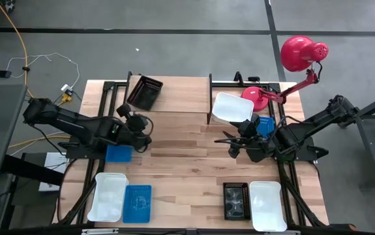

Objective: Stack baskets on shelf by color
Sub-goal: Stack the top right black bin on the black bin on the shelf

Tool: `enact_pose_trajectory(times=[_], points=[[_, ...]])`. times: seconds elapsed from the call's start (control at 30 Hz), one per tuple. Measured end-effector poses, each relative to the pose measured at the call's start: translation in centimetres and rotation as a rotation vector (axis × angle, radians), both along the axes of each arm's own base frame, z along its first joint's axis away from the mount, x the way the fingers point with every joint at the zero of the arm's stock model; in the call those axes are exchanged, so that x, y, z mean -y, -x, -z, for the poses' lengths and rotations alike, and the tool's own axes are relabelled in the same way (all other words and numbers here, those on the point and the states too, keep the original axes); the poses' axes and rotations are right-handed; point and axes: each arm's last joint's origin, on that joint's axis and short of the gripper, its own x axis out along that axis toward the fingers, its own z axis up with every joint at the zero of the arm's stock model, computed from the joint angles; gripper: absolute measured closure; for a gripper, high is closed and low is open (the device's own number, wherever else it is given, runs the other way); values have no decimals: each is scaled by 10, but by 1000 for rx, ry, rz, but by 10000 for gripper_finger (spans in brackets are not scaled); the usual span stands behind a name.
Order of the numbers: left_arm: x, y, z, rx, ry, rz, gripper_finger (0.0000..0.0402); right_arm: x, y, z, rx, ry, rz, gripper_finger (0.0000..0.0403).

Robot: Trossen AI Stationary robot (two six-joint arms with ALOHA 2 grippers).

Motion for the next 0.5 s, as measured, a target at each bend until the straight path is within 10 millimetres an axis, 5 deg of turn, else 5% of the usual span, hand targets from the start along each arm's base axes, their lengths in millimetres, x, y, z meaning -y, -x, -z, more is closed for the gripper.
enact_pose_trajectory(times=[0.5], points=[[-18,-8,10,-70,-72,-103,401,0,0,0,-3,1,-1,194]])
